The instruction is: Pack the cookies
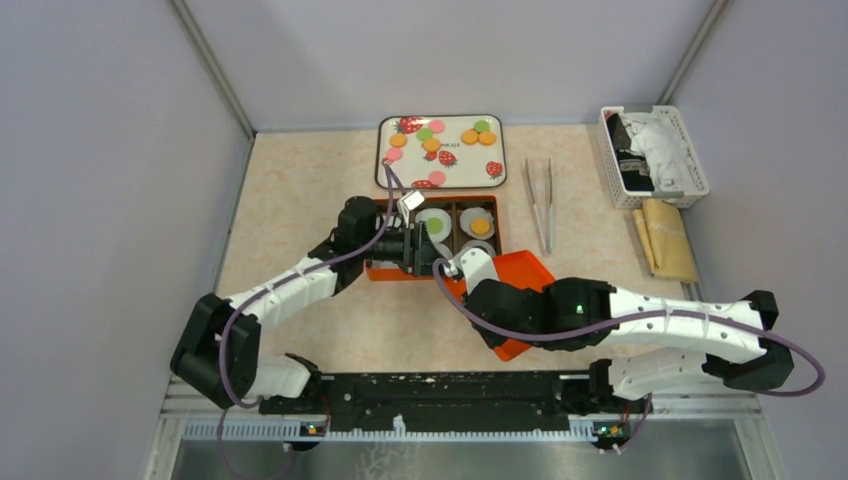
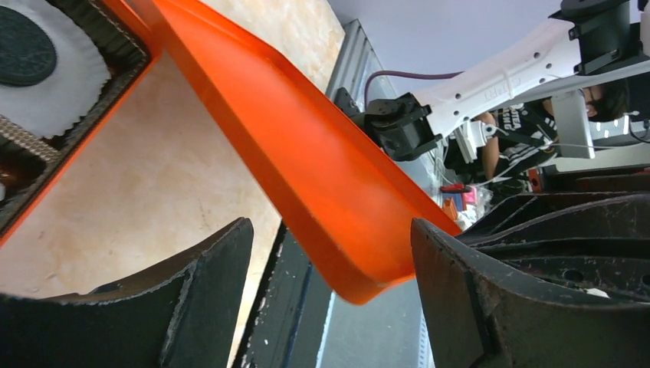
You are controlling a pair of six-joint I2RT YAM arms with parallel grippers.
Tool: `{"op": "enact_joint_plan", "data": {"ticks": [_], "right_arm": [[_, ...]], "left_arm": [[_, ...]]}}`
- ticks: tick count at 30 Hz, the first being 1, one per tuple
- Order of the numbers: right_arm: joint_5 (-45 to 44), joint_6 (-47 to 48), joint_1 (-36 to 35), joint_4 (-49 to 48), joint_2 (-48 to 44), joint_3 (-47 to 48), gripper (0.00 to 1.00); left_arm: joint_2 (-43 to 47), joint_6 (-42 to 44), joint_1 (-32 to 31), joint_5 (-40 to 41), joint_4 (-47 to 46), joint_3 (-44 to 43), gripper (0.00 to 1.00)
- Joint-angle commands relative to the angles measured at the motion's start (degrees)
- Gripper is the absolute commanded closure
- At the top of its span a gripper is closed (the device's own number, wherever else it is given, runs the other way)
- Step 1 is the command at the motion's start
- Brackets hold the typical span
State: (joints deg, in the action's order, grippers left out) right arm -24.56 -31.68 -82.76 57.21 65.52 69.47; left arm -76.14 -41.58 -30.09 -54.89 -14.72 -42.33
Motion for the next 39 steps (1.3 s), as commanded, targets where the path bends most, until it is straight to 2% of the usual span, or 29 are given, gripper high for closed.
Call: {"op": "enact_joint_plan", "data": {"ticks": [1,7,15,21,26,30,32,39], "right_arm": [[-2.40,4.87,-0.76,-5.52,0.42,3.42,1.00],[-2.07,6.59,-0.96,-8.23,0.64,3.48,1.00],[-0.70,8.80,-2.95,-9.73,3.02,6.77,1.00],[-1.98,9.19,-5.88,-8.65,6.44,7.90,1.00],[-1.72,8.67,-6.10,-7.72,6.96,5.61,1.00],[-2.17,8.19,-6.09,-6.73,6.44,4.68,1.00],[-2.52,8.01,-6.09,-6.55,6.02,4.24,1.00],[-7.22,6.43,-6.10,-2.36,6.46,4.55,1.00]], "left_arm": [[-0.82,-2.99,-1.60,-3.00,-6.45,-2.04,0.18],[-1.58,-2.97,-4.46,-3.25,-2.76,-2.38,0.22],[-5.15,-3.50,-7.94,-3.05,-4.35,-1.71,0.42],[-8.40,-4.56,-9.64,-3.86,-6.64,-1.67,0.50],[-9.47,-3.20,-10.53,-4.69,-4.65,-1.84,0.68],[-9.18,-3.67,-11.24,-3.29,-4.49,-1.19,0.86],[-9.03,-4.49,-11.62,-2.59,-5.36,-0.82,0.99],[-7.74,-6.06,-12.45,1.12,-3.08,-1.40,1.00]]}}
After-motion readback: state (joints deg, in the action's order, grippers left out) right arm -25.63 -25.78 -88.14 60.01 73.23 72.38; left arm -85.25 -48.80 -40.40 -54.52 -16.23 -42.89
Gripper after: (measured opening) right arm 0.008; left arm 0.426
